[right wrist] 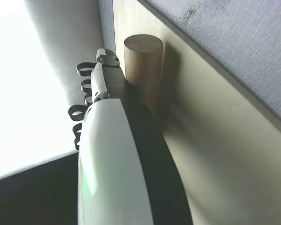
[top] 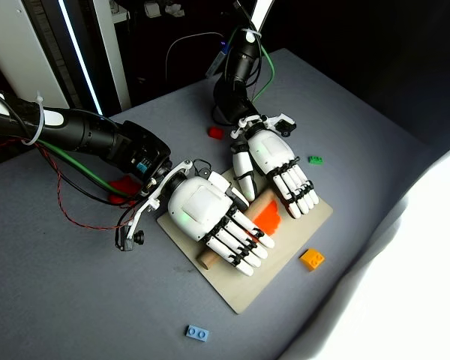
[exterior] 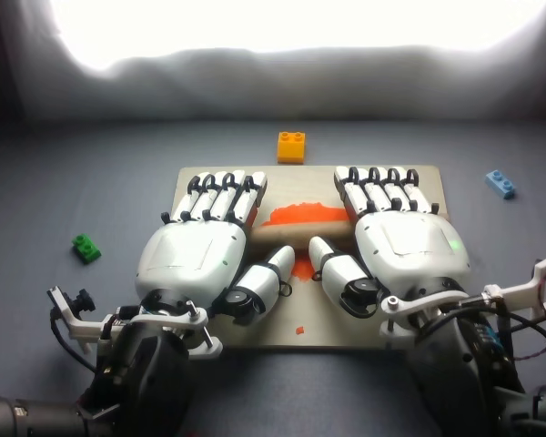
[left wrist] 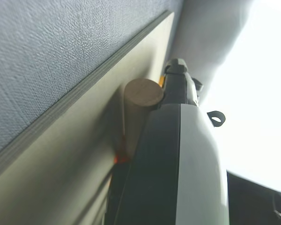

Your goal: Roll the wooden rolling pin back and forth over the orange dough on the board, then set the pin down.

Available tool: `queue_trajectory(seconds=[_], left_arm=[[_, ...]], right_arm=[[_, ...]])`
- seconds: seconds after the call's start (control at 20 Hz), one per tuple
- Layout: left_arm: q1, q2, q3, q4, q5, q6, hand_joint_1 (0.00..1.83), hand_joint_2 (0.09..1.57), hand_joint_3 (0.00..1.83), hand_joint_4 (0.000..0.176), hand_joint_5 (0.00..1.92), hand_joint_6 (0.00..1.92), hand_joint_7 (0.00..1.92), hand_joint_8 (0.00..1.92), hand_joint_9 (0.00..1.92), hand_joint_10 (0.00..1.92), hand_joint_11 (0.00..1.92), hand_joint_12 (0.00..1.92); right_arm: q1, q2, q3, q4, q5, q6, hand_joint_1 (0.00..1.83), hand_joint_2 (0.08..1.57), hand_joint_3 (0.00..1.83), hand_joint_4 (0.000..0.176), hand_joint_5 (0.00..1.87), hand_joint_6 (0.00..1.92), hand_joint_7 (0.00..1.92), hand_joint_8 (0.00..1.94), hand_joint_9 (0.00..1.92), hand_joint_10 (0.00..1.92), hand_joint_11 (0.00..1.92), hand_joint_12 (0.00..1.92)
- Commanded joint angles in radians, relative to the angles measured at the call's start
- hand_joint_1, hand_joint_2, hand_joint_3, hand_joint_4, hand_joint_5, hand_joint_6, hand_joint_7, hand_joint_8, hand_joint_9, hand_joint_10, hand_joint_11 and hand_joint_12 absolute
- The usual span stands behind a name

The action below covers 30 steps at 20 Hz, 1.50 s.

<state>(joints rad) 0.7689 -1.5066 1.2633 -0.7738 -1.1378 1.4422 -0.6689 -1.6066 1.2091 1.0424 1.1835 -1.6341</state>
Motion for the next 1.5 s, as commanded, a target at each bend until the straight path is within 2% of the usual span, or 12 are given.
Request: queue_trajectory(seconds=[0.0, 1.45], left_arm=[[-0.004, -0.006, 0.005, 0.047, -0.068, -0.007, 0.00, 1.49, 0.00, 0.000, 0.00, 0.00, 0.00, 0.00, 0.00, 0.00, 0.00, 0.00], [-0.044, -0.045, 0.119, 0.047, 0.008, -0.035, 0.00, 1.50, 0.00, 0.000, 0.00, 0.00, 0.00, 0.00, 0.00, 0.00, 0.00, 0.00]], right_arm=[[0.008, 0.003, 0.008, -0.050, 0.073, 0.004, 0.00, 1.57, 0.03, 0.000, 0.02, 0.00, 0.03, 0.00, 0.00, 0.00, 0.00, 0.00], [0.038, 0.000, 0.079, 0.001, -0.001, 0.017, 0.00, 1.57, 0.07, 0.000, 0.04, 0.01, 0.05, 0.01, 0.00, 0.00, 0.00, 0.00]])
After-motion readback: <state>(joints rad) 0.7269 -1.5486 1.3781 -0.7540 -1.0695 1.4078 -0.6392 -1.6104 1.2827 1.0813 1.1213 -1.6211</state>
